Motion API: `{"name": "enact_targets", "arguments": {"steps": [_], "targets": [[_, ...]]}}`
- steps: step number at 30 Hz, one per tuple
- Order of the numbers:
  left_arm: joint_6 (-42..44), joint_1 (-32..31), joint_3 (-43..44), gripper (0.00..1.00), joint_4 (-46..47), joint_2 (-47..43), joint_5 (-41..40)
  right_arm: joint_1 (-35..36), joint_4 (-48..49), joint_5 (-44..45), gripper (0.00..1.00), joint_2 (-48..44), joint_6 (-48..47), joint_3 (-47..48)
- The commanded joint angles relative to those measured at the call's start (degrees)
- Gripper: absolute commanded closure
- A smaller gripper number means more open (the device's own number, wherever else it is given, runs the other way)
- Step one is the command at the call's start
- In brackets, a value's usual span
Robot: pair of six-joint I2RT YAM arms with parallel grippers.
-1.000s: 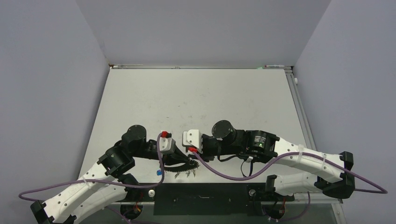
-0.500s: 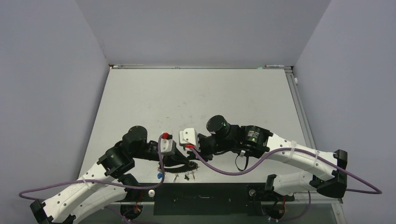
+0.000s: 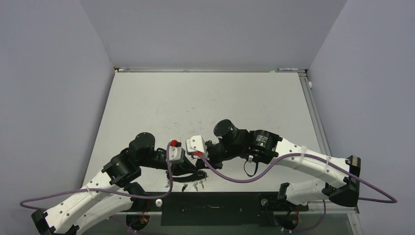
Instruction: Put the keys on the keyring
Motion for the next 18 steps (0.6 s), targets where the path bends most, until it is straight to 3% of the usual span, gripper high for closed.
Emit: {"name": "enact_targets", "arguments": {"steps": [1,5,8,13,18], "targets": [[0.6,-0.29,2.92,0.95,3.59,-1.18,-1.22,-0.26,3.88,-1.19,0.95,-1.53,-0.27,-0.21],[1.29,-0.17,2.69,0.52,4.57,-3.7,-3.85,-0.57,10.92,0.33,0.95,-7.01,1.78,-4.36],[1.38,0.28,2.03,0.41,6.21,-6.24,-5.08,-1.03,16.13,0.23,0.95,-10.76,3.33,-7.84],[-0.81,1.52,-0.49,0.4,12.51,-10.71,-7.53,-1.34,24.67,1.17,0.95,-15.45,5.72,-12.92],[-8.4,4.31,-6.12,0.51,27.54,-15.33,-7.64,-1.9,37.58,3.22,0.95,-21.14,9.3,-19.46]]}}
